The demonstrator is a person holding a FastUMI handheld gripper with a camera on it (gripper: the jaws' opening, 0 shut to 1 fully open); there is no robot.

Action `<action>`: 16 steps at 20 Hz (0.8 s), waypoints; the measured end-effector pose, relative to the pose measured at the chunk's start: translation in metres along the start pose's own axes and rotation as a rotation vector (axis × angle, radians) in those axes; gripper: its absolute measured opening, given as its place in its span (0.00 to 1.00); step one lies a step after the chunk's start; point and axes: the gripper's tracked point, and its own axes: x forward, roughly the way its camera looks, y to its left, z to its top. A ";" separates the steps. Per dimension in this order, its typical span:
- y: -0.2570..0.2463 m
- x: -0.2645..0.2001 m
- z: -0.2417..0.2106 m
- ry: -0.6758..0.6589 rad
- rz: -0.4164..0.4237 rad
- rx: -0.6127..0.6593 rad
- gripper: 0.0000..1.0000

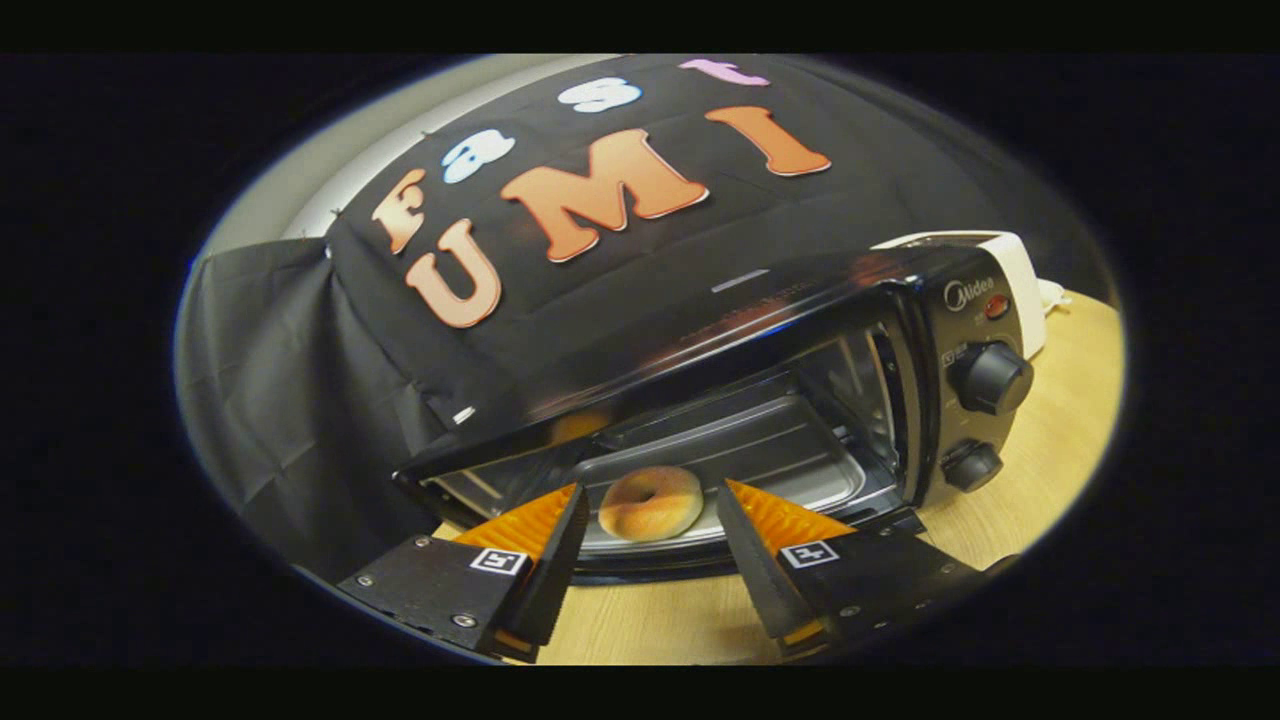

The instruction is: Open the toaster oven, put the food inside, and close the toaster oven door.

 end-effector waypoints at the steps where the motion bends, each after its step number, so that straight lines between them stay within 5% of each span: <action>1: 0.004 -0.008 -0.001 0.008 0.006 -0.030 0.78; 6: 0.018 -0.058 -0.022 0.056 0.014 -0.192 0.96; 16: 0.026 -0.122 -0.072 0.125 0.078 -0.214 0.97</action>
